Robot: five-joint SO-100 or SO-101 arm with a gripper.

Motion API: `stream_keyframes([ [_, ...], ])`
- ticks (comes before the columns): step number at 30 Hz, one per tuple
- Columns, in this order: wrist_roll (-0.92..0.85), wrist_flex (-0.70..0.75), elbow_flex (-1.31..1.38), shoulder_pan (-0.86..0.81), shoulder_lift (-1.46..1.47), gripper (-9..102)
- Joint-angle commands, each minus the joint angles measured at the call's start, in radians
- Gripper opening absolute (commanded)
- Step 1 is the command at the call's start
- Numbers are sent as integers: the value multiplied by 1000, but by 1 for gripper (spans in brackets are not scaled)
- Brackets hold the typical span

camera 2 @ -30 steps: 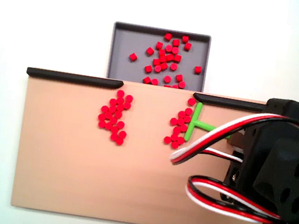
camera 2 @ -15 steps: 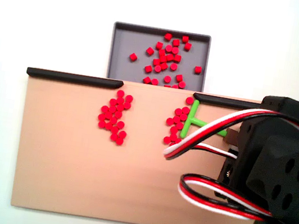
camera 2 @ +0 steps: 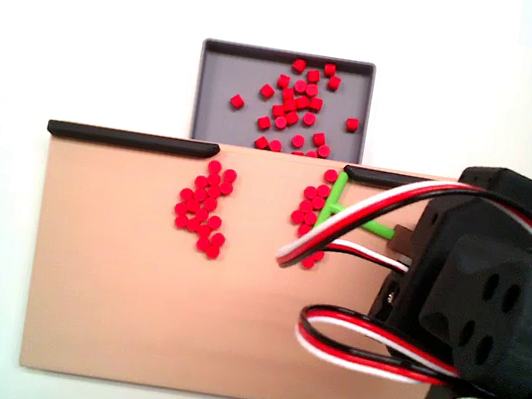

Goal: Push granules from right to the grey container

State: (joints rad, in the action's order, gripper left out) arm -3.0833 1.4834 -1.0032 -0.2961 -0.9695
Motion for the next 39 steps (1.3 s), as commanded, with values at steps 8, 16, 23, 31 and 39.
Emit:
stream_keyframes([
  [8,60,-6,31,-2,-38,0],
  [16,124,-3,31,3,-37,0],
  [23,161,2,31,8,-40,0],
  [31,212,3,31,21,-43,0],
  [39,270,5,31,35,-48,0],
])
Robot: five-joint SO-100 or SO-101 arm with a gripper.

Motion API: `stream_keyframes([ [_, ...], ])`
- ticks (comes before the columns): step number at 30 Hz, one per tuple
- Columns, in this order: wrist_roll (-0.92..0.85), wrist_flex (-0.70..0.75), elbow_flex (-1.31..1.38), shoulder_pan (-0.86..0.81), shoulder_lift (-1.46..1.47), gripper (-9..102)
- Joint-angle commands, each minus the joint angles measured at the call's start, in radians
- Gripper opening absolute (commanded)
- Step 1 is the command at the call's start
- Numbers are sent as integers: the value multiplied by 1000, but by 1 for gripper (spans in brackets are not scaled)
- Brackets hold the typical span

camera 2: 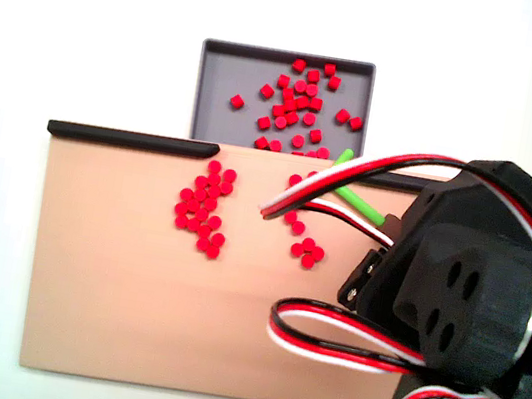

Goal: Push granules from right to the grey container

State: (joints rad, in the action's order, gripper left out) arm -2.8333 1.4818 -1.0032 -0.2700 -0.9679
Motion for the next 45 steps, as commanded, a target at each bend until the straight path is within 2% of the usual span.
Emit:
stream_keyframes([
  [1,28,6,31,12,-49,0],
  [23,163,3,31,41,-55,0],
  [45,436,-5,31,80,-80,0],
])
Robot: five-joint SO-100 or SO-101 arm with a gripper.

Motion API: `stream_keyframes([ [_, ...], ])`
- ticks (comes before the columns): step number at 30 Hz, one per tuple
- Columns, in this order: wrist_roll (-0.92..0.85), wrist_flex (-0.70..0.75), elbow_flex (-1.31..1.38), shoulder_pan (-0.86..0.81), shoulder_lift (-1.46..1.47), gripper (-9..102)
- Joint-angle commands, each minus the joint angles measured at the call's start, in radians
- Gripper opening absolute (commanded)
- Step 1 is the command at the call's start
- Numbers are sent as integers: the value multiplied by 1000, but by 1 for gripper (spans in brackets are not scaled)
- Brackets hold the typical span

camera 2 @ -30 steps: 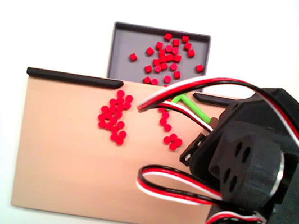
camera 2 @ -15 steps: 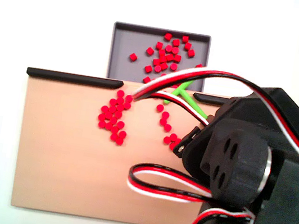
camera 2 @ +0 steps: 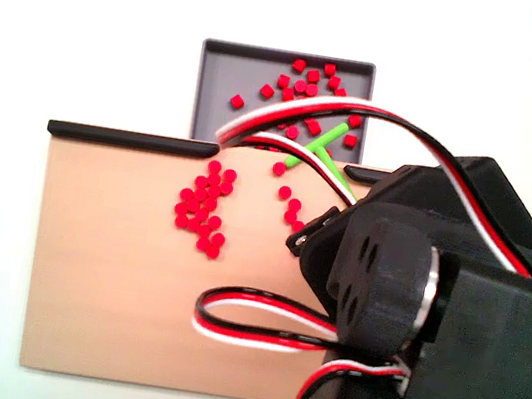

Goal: Push granules from right to the grey container

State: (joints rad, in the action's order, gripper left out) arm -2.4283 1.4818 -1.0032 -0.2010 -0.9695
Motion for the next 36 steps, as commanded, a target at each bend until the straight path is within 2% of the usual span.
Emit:
stream_keyframes([
  [1,44,-5,31,12,-86,0],
  [9,213,-3,31,12,-195,0],
  [14,436,6,-6,25,-307,0],
  [25,733,-3,-545,114,-727,0],
  [36,838,-6,-884,143,-959,0],
])
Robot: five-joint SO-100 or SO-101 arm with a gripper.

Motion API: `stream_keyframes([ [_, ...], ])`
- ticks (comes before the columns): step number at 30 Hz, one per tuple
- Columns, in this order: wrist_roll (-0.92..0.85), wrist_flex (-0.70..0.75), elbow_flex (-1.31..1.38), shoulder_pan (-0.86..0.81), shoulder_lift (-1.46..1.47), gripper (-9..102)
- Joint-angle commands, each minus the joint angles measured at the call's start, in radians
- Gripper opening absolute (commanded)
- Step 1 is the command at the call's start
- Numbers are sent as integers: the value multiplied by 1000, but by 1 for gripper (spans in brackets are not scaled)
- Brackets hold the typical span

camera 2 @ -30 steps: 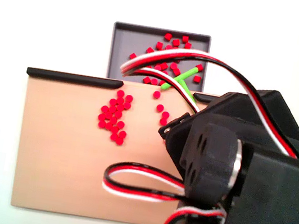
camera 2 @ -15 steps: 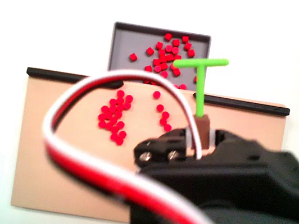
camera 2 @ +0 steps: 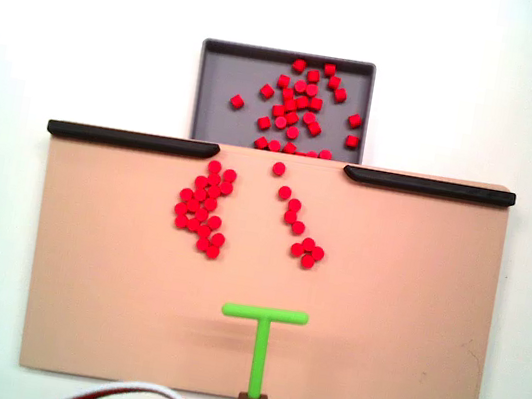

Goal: Push granules from right to the grey container

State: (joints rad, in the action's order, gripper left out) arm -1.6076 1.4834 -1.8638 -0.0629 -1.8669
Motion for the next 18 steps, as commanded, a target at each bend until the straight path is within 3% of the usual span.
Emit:
stream_keyframes([
  [1,23,-8,-35,8,-71,0],
  [18,98,5,-58,58,-98,1],
])
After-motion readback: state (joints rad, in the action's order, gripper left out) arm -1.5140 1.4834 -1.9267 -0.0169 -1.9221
